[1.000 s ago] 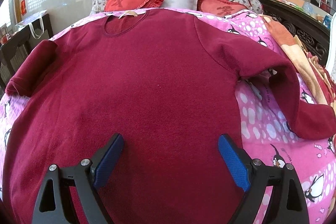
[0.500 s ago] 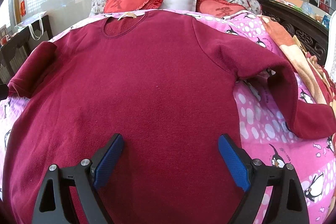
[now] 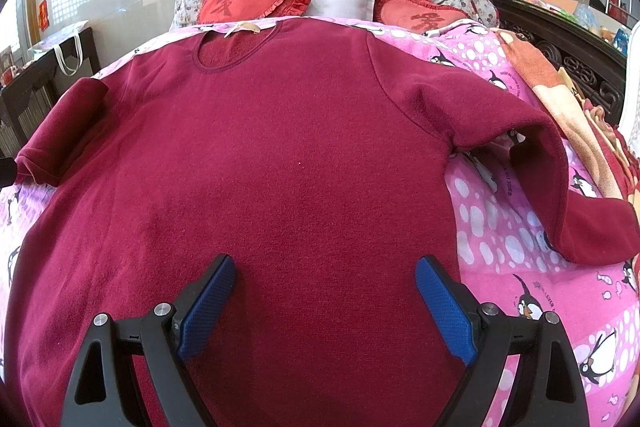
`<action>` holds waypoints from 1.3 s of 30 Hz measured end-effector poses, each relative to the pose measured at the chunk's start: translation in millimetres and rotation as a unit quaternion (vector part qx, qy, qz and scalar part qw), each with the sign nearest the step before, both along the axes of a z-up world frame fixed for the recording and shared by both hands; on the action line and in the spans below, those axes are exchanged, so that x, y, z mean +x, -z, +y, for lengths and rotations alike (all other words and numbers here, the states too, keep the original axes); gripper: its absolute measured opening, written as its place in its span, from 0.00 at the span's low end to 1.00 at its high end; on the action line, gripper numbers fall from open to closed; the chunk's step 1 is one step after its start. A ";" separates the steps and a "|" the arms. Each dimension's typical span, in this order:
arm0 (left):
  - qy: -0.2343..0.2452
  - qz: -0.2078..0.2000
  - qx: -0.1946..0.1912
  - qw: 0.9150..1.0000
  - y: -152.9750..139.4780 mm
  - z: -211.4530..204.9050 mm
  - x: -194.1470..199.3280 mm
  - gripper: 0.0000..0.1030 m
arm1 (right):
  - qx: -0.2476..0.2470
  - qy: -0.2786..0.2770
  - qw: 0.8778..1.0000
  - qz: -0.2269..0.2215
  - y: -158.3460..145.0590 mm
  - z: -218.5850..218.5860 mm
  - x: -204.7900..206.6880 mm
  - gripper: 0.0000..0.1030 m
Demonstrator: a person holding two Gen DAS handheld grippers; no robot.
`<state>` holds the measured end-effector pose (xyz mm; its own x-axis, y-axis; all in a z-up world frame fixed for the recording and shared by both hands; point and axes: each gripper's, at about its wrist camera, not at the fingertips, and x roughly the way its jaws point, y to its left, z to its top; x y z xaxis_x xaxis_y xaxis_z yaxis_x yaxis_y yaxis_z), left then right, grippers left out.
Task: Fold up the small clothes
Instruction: 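Lay the held sleeve across the sweater body and open the left tool, then grasp the sweater side edge with the left tool and lift it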
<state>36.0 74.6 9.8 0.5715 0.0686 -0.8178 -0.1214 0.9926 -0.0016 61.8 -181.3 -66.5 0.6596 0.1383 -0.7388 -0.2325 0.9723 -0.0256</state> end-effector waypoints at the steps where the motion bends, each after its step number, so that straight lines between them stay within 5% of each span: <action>1: -0.001 0.000 0.000 1.000 0.0 -0.1 -0.1 0.99 | 0.000 0.000 1.000 0.000 0.0 0.0 0.1 0.88; 39: -0.015 -0.014 0.018 1.000 6.1 14.6 -0.3 0.99 | -0.004 -0.001 1.000 0.002 -0.2 -0.4 -0.3 0.88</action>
